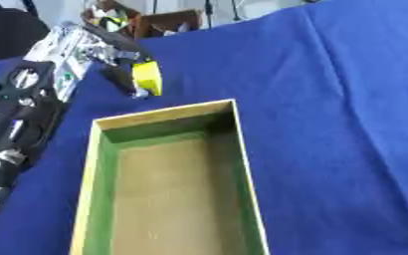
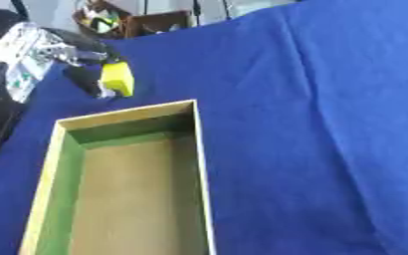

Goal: Pick up objects on the table and place them in the box.

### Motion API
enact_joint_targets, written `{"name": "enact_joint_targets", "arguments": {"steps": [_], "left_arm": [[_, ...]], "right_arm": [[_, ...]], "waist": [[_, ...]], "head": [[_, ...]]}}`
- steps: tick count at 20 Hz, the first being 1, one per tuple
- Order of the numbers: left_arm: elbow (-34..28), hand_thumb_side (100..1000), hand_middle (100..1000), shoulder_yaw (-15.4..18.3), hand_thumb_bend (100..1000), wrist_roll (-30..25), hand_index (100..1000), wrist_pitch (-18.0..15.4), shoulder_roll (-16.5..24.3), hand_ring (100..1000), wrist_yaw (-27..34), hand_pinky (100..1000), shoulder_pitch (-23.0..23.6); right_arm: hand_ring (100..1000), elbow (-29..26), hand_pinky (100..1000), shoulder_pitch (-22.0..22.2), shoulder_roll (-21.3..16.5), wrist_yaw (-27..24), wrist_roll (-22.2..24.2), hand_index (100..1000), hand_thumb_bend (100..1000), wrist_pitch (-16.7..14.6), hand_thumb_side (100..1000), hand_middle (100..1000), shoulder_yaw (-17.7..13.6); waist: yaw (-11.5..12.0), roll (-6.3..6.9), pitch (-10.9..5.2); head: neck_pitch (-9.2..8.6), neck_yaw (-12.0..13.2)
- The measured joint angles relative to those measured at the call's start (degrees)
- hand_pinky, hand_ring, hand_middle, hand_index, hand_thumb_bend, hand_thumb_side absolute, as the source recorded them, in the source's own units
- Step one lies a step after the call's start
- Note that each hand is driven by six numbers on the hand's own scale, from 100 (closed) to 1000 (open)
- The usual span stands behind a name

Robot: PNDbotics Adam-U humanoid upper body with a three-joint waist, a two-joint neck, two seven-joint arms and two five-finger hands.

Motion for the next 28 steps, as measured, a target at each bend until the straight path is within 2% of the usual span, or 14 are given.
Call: {"name": "enact_joint_targets", "arguments": {"steps": [3, 4, 5, 6, 8, 10, 13, 15, 16, 17, 21, 25, 28], "left_arm": [[-0.4, 611, 841, 0.0, 236, -0.18, 933, 0.18, 0.0, 787, 0.83, 680, -0.01], [-0.49, 595, 795, 0.0, 215, -0.26, 894, 0.26, 0.0, 756, 1.03, 648, -0.01], [-0.54, 579, 738, -0.01, 197, -0.35, 846, 0.35, 0.0, 714, 1.16, 609, -0.01], [-0.63, 552, 596, -0.01, 146, -0.41, 717, 0.41, 0.0, 622, 1.24, 526, 0.0], [-0.64, 558, 459, -0.01, 100, -0.5, 570, 0.5, 0.0, 527, 1.47, 409, 0.0], [-0.57, 584, 412, -0.01, 100, -0.57, 519, 0.57, 0.0, 483, 1.93, 345, 0.0], [-0.01, 533, 400, 0.01, 100, -0.89, 514, 1.01, 0.0, 471, 3.08, 314, 0.0], [0.19, 398, 420, 0.01, 100, -1.1, 537, 1.53, 0.01, 474, 3.73, 300, -0.04], [0.32, 307, 431, 0.01, 100, -1.2, 528, 1.78, 0.01, 479, 3.98, 295, -0.05], [0.41, 253, 434, 0.01, 100, -1.28, 512, 2.02, 0.01, 480, 4.16, 291, -0.06], [0.43, 246, 421, 0.01, 100, -1.12, 426, 2.62, 0.01, 472, 5.01, 279, -0.02], [0.43, 253, 396, 0.01, 100, -0.43, 388, 2.68, 0.01, 450, 5.31, 252, 0.19], [0.4, 256, 350, 0.01, 100, 1.21, 356, 2.69, -0.02, 407, 5.21, 192, 0.61]], "right_arm": [[627, 0.0, 544, 0.05, 0.06, 0.12, 0.0, 867, 364, 0.19, 802, 584, 0.01], [627, 0.0, 544, 0.06, 0.08, 0.18, 0.0, 867, 365, 0.24, 801, 583, 0.01], [627, 0.0, 544, 0.07, 0.09, 0.21, -0.02, 867, 364, 0.28, 800, 584, 0.01], [628, 0.0, 544, 0.07, 0.1, 0.24, -0.06, 866, 363, 0.32, 798, 584, 0.01], [628, 0.0, 544, 0.07, 0.26, 0.29, -0.21, 866, 364, 0.47, 798, 583, 0.0], [628, 0.0, 543, 0.07, 0.4, 0.36, -0.38, 865, 366, 0.6, 796, 584, -0.02], [628, 0.0, 543, 0.07, 0.41, 0.39, -0.69, 864, 369, 0.77, 796, 584, -0.03], [628, 0.0, 542, 0.07, 0.41, 0.39, -0.88, 862, 369, 0.89, 794, 583, -0.05], [627, 0.0, 542, 0.07, 0.42, 0.4, -0.95, 859, 368, 0.95, 793, 583, -0.06], [627, 0.0, 542, 0.07, 0.42, 0.4, -1.04, 858, 368, 1.03, 792, 583, -0.06], [627, 0.0, 542, 0.07, 0.47, 0.4, -1.26, 853, 365, 1.11, 787, 583, -0.07], [627, 0.0, 542, 0.08, 0.6, 0.4, -1.58, 850, 364, 1.18, 784, 582, -0.15], [628, 0.0, 542, 0.28, 0.92, 0.4, -1.66, 847, 363, 1.26, 782, 583, -0.41]], "waist": [[0.02, 0.01, 0.08], [0.02, 0.01, 0.13], [0.01, 0.01, 0.15], [0.0, 0.04, 0.16], [-0.06, 0.11, 0.25], [-0.12, 0.16, 0.28], [-0.19, 0.24, 0.3], [-0.26, 0.31, 0.3], [-0.31, 0.31, 0.3], [-0.35, 0.31, 0.3], [-0.46, 0.32, 0.29], [-0.64, 0.32, 0.22], [-0.62, 0.31, 0.04]], "head": [[0.0, 0.0], [0.0, 0.0], [0.0, 0.0], [0.0, 0.0], [0.0, 0.0], [0.0, 0.0], [0.0, 0.01], [0.0, 0.03], [0.0, 0.06], [0.0, 0.1], [0.01, 0.19], [0.01, 0.2], [0.09, 0.2]]}}
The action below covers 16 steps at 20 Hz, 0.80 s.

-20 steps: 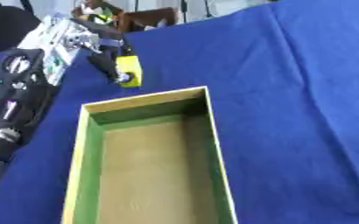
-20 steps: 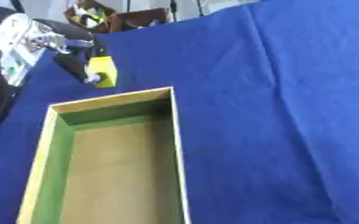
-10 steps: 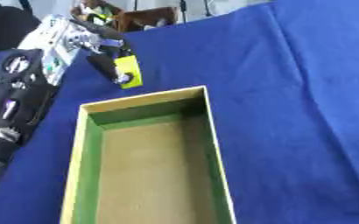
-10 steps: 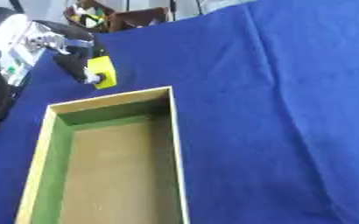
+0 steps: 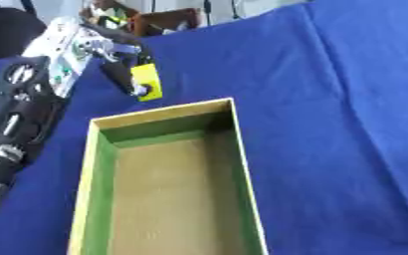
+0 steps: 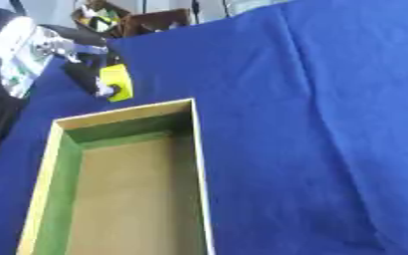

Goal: Pick up objects on the table and place them in the box.

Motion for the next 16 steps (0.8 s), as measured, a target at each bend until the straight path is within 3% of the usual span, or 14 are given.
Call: {"name": "enact_joint_targets", "arguments": {"steps": [4, 9, 16], "left_arm": [[-0.71, 260, 311, -0.01, 100, 5.39, 333, 0.61, -0.06, 375, -1.76, 146, 0.38], [-2.18, 262, 295, -0.01, 100, 11.83, 314, 2.64, 0.0, 372, -5.84, 138, 0.44], [-7.54, 259, 286, -0.02, 100, 14.72, 305, 5.71, 1.02, 373, -7.14, 138, 0.5]], "right_arm": [[628, 0.0, 542, 0.07, 0.05, 0.0, -0.18, 844, 358, 0.2, 779, 583, -0.03], [629, 0.0, 543, 0.61, 0.06, -0.04, -0.43, 842, 346, 0.45, 773, 584, -0.28], [630, 0.0, 544, 1.52, 0.05, -0.47, -0.7, 841, 332, 0.65, 769, 587, -0.54]], "waist": [[0.15, -0.07, -0.26], [0.82, -0.6, -1.8], [1.82, -1.5, -4.04]], "head": [[0.05, 0.0], [0.78, 0.01], [2.03, -0.57]]}}
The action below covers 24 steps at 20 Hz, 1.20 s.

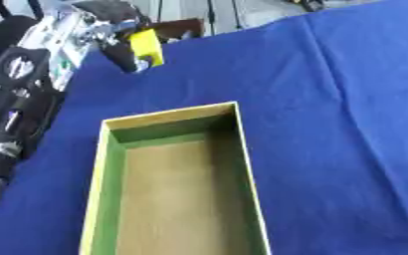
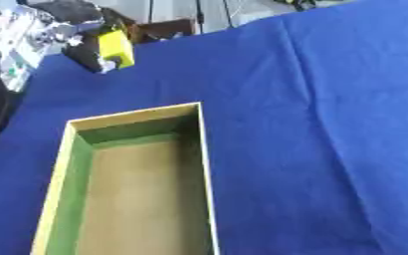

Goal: Pick up objects on the table and place them in the box.

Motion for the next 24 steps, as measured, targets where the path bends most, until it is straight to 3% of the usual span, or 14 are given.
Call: {"name": "enact_joint_targets", "arguments": {"steps": [5, 10, 13, 17, 24], "left_arm": [[-12.0, 256, 288, -0.57, 100, -1.92, 305, 2.49, 3.02, 379, 3.87, 100, 2.44], [-31.14, 254, 283, -2.58, 100, -4.9, 308, 6.37, 8.12, 373, 11.23, 100, 9.7], [-40.14, 254, 275, -2.83, 100, -6.04, 312, 10.08, 9.04, 358, 16.2, 100, 14.08], [-44.34, 254, 274, -2.85, 100, -3.74, 317, 12.07, 8.63, 359, 20.19, 100, 18.51], [-44.76, 253, 277, -6.95, 100, -1.6, 319, 9.08, 8.02, 371, 22.33, 100, 26.43]], "right_arm": [[631, 0.0, 545, 0.54, -0.03, -0.28, -0.32, 841, 311, 0.22, 753, 589, -0.33], [632, 0.0, 546, 0.53, -0.12, -0.82, -0.68, 840, 290, 0.26, 746, 591, -0.55], [633, -0.01, 547, 0.51, -0.19, -1.21, -0.75, 840, 280, 0.18, 743, 593, -0.56], [634, -0.01, 548, 0.46, -0.24, -1.75, -0.88, 840, 273, 0.08, 738, 594, -0.68], [634, -0.01, 548, -0.03, -0.24, -2.28, -1.03, 840, 274, -0.05, 741, 594, -0.9]], "waist": [[1.54, -0.32, -1.89], [2.94, -0.72, -3.81], [3.73, -1.18, -4.65], [4.43, -1.68, -5.24], [4.51, -2.22, -5.23]], "head": [[1.1, -1.36], [1.85, -2.62], [2.03, -3.18], [2.04, -4.12], [2.03, -5.18]]}}
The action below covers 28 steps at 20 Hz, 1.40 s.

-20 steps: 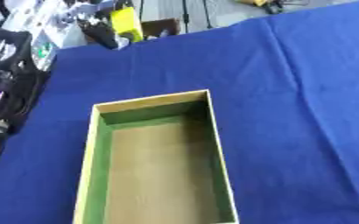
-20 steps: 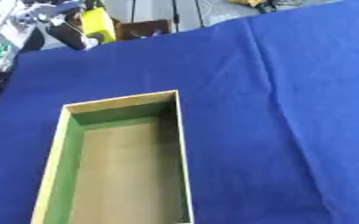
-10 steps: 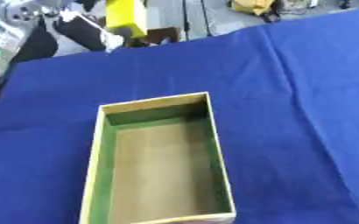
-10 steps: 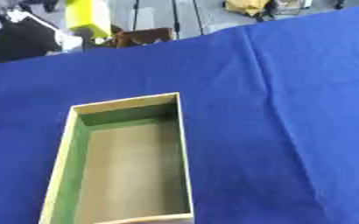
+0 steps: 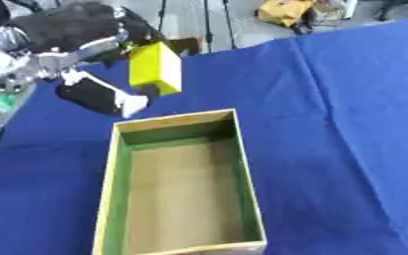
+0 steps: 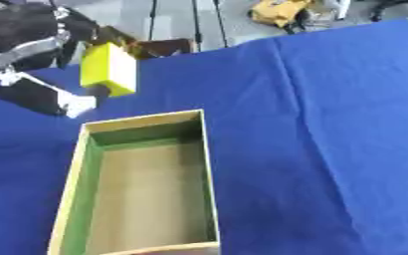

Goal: Pick up objects on the table and place them in the box.

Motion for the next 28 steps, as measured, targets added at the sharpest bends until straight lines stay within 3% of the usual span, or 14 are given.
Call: {"name": "enact_joint_targets", "arguments": {"steps": [11, 12, 13, 14, 16, 17, 18, 20, 21, 22, 23, 24, 28], "left_arm": [[0.0, 256, 289, -5.81, 100, -2.66, 339, -0.3, -0.04, 401, -4.24, 114, 5.19], [0.0, 261, 309, -6.2, 100, -3.04, 371, -0.35, -0.04, 415, -4.4, 134, 5.46], [0.0, 196, 336, -6.58, 100, -3.62, 421, -0.45, -0.04, 425, -4.46, 150, 5.72], [0.0, 261, 352, -6.96, 100, -4.4, 457, -0.59, -0.06, 432, -4.42, 163, 6.01], [0.0, 258, 409, -7.5, 100, -6.25, 553, -1.01, -0.09, 466, -4.02, 206, 6.36], [0.0, 254, 471, -7.58, 100, -7.19, 642, -1.26, -0.1, 504, -3.73, 260, 6.41], [0.0, 244, 599, -7.66, 100, -8.16, 801, -1.6, -0.11, 601, -3.41, 373, 6.43], [0.0, 248, 709, -7.83, 100, -10.42, 934, -2.7, -0.19, 691, -2.98, 485, 6.47], [0.0, 250, 732, -7.83, 100, -11.58, 953, -3.41, -0.36, 712, -2.94, 513, 6.47], [0.0, 345, 823, -7.82, 100, -12.65, 1000, -4.17, -0.55, 795, -3.03, 633, 6.47], [0.0, 375, 830, -7.79, 100, -13.61, 1000, -4.94, -0.58, 801, -3.43, 642, 6.47], [0.0, 509, 850, -7.65, 100, -14.38, 1000, -5.69, -0.59, 815, -4.07, 660, 6.47], [0.0, 659, 824, -6.35, 124, -14.77, 998, -7.48, -0.83, 804, -6.24, 640, 6.47]], "right_arm": [[633, 0.0, 548, -0.48, 0.2, -0.28, -0.24, 840, 281, -0.23, 743, 593, 0.0], [633, 0.0, 548, -0.48, 0.21, -0.28, -0.24, 840, 282, -0.23, 743, 593, -0.01], [633, 0.0, 548, -0.48, 0.21, -0.28, -0.24, 840, 283, -0.23, 742, 592, -0.01], [633, 0.0, 548, -0.48, 0.22, -0.28, -0.24, 840, 283, -0.23, 742, 592, -0.01], [633, 0.0, 548, -0.49, 0.24, -0.28, -0.24, 840, 284, -0.23, 742, 591, -0.01], [632, 0.0, 548, -0.49, 0.25, -0.28, -0.24, 840, 284, -0.23, 743, 591, -0.01], [632, 0.0, 548, -0.49, 0.25, -0.28, -0.24, 840, 284, -0.23, 744, 590, -0.01], [632, 0.0, 548, -0.49, 0.25, -0.28, -0.24, 839, 286, -0.23, 746, 590, -0.02], [632, 0.0, 548, -0.49, 0.26, -0.28, -0.24, 839, 286, -0.23, 746, 590, -0.02], [632, 0.0, 548, -0.48, 0.26, -0.28, -0.24, 839, 287, -0.23, 749, 589, -0.02], [632, 0.0, 548, -0.48, 0.26, -0.28, -0.24, 839, 289, -0.23, 750, 589, -0.03], [632, 0.0, 548, -0.48, 0.26, -0.28, -0.24, 839, 292, -0.23, 755, 589, -0.04], [632, 0.0, 548, -0.45, 0.27, -0.28, -0.24, 839, 296, -0.24, 761, 589, -0.21]], "waist": [[-0.53, -0.65, 0.78], [-0.61, -0.65, 0.81], [-0.66, -0.66, 0.88], [-0.67, -0.67, 0.96], [-0.67, -0.69, 1.02], [-0.67, -0.7, 1.02], [-0.67, -0.7, 1.02], [-0.65, -0.71, 1.02], [-0.62, -0.73, 1.02], [-0.6, -0.76, 1.02], [-0.57, -0.82, 1.02], [-0.52, -0.86, 1.01], [-0.37, -0.91, 0.95]], "head": [[-0.07, 0.36], [-0.07, 0.44], [-0.08, 0.49], [-0.08, 0.55], [-0.08, 0.69], [-0.08, 0.73], [-0.09, 0.75], [-0.1, 0.76], [-0.1, 0.76], [-0.1, 0.76], [-0.1, 0.76], [-0.1, 0.77], [-0.1, 0.77]]}}
